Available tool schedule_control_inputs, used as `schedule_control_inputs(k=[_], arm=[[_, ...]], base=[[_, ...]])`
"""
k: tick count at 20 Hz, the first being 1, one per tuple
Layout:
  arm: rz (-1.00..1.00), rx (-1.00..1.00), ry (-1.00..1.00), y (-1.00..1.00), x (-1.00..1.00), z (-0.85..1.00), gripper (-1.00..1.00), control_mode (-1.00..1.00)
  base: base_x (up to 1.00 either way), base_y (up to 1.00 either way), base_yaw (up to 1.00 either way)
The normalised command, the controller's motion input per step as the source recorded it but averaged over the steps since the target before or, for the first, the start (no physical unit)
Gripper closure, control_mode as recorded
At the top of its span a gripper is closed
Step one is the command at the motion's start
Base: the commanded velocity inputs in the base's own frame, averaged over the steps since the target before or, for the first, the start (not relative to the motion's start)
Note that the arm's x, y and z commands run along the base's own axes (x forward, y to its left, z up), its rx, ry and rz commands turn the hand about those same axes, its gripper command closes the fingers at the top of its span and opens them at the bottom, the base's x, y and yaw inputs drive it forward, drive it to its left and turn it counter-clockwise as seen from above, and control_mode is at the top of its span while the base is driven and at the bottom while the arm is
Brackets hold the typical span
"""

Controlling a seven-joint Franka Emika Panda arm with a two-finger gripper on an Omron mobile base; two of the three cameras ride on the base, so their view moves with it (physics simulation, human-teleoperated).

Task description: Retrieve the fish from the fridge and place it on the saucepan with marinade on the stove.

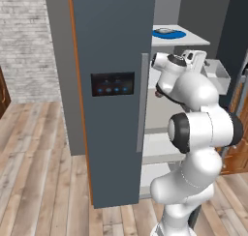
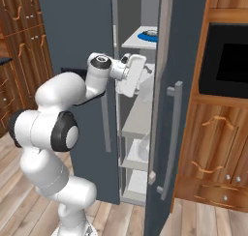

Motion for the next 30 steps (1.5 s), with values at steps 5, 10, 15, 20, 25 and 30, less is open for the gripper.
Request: schedule_control_inputs(k=[5,10,15,20,25,30], arm=[[-0.11,0.01,0.0,-1.0,-0.38,-0.12,-1.0,-1.0],[-0.09,0.06,0.0,-1.0,-0.49,-0.01,-1.0,-1.0],[-0.03,0.12,0.0,-0.85,-0.41,0.0,-1.0,-1.0],[0.02,0.03,-0.08,0.0,-0.27,0.05,-1.0,-1.0],[0.11,0.05,-0.16,0.55,-0.27,0.74,-1.0,-1.0],[0.06,0.02,-0.19,0.92,-0.45,0.53,-1.0,-1.0]], base=[[0.0,0.0,0.0],[0.0,0.0,0.0],[0.0,0.0,0.0],[0.0,0.0,0.0],[0.0,0.0,0.0],[0.0,0.0,0.0]])
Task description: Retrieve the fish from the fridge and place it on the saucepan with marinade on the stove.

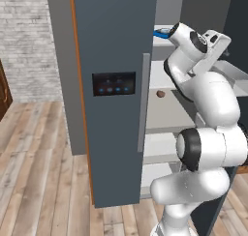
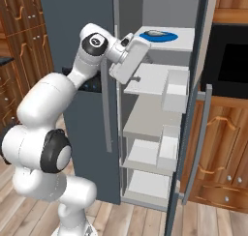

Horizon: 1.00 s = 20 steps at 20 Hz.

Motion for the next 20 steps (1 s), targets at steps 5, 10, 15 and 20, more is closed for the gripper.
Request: schedule_control_inputs(k=[5,10,15,20], arm=[[0.0,0.14,-0.49,0.79,-0.6,0.04,-1.0,-1.0],[-0.04,0.25,-0.58,0.6,-0.66,0.0,-1.0,-1.0],[-0.02,0.33,-0.44,0.49,-0.28,-0.28,-1.0,-1.0],[0.04,0.34,-0.23,0.31,-0.2,-0.11,-1.0,-1.0]], base=[[0.0,0.0,0.0],[0.0,0.0,0.0],[0.0,0.0,0.0],[0.0,0.0,0.0]])
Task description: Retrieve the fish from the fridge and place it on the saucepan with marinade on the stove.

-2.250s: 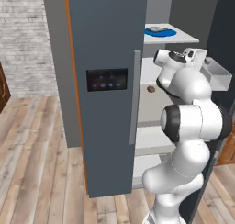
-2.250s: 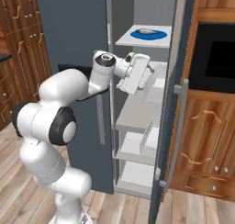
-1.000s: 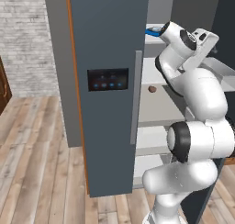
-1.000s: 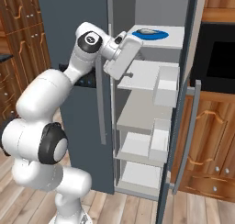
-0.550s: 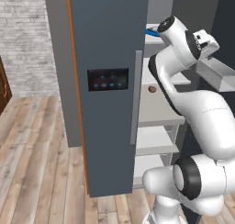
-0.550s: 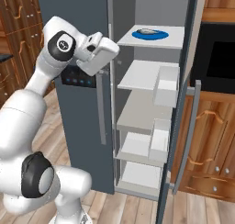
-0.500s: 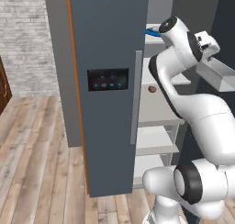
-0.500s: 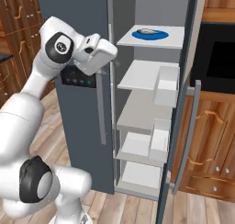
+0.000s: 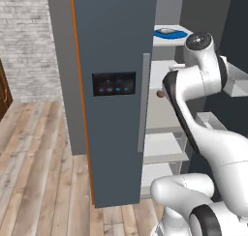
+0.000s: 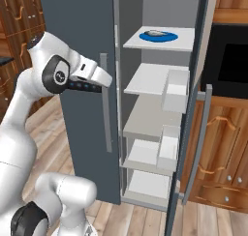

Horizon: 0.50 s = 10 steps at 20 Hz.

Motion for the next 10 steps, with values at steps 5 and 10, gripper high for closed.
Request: schedule_control_inputs(k=[5,10], arm=[[0.12,0.25,-0.04,0.18,-0.13,0.0,-1.0,-1.0],[0.13,0.16,-0.01,0.14,0.0,0.0,-1.0,-1.0]], base=[[0.0,0.0,0.0],[0.0,0.0,0.0]])
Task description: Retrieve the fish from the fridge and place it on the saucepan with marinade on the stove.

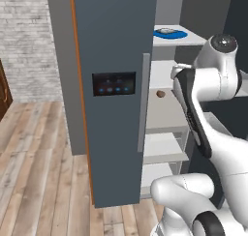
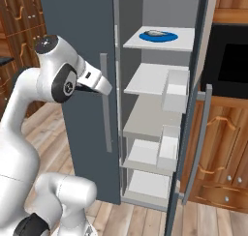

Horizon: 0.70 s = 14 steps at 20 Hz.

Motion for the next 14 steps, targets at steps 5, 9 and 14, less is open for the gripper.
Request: schedule_control_inputs(k=[5,9,14], arm=[[0.17,0.09,-0.02,0.12,-0.06,0.0,-1.0,-1.0],[0.2,0.0,-0.12,0.2,-0.23,0.0,-1.0,-1.0],[0.19,-0.11,-0.28,0.25,-0.29,0.0,-1.0,-1.0]], base=[[0.0,0.0,0.0],[0.0,0.0,0.0],[0.0,0.0,0.0]])
